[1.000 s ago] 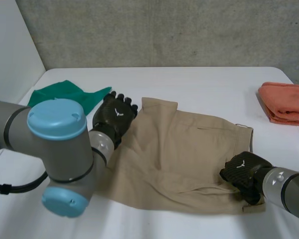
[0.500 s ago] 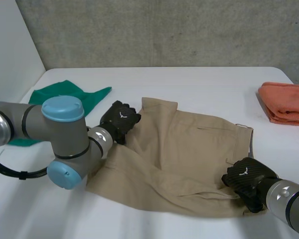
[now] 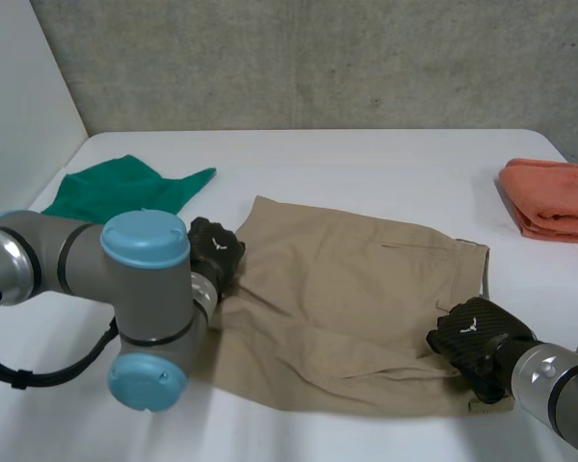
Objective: Fold the laundry.
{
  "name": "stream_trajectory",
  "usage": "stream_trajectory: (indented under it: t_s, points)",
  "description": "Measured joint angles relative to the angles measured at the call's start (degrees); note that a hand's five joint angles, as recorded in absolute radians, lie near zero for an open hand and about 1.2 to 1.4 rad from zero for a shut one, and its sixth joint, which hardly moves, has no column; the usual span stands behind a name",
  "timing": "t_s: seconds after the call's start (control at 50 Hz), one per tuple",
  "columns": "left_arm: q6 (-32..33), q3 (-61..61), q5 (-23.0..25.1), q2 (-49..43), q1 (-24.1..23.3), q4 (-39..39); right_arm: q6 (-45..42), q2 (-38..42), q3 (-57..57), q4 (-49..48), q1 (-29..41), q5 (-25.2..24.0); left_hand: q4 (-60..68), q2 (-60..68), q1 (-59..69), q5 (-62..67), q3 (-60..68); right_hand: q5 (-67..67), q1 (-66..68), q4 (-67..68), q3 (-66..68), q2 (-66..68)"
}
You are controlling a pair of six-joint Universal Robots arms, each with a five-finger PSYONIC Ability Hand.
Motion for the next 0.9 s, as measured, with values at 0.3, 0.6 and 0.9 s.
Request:
stream_trajectory:
  t_s: [0.3, 0.6, 0.9]
  points:
    - [2.8, -1.9, -1.5, 2.9, -0.4, 2.1, 0.1, 0.1, 0.5, -0.5, 0.3, 0.0, -54.3, -54.0, -51.2, -51.8, -53.7, 0.0, 0.0, 0.0, 0.0, 0.0]
    - [1.8, -10.0, 4.6, 18.8, 0.3, -7.0, 0.0, 0.0, 0.9, -1.1, -0.3, 0.0, -53.6, -53.1, -50.9, -50.5, -53.6, 0.0, 0.0, 0.0, 0.0, 0.0]
    - [-7.1, -11.8, 12.2, 15.4, 0.5, -13.5, 0.2, 0.0, 0.7, -1.6, -0.2, 0.1, -6.0, -5.3, 0.8, -3.6, -6.1, 0.0, 0.0, 0.0, 0.0, 0.0]
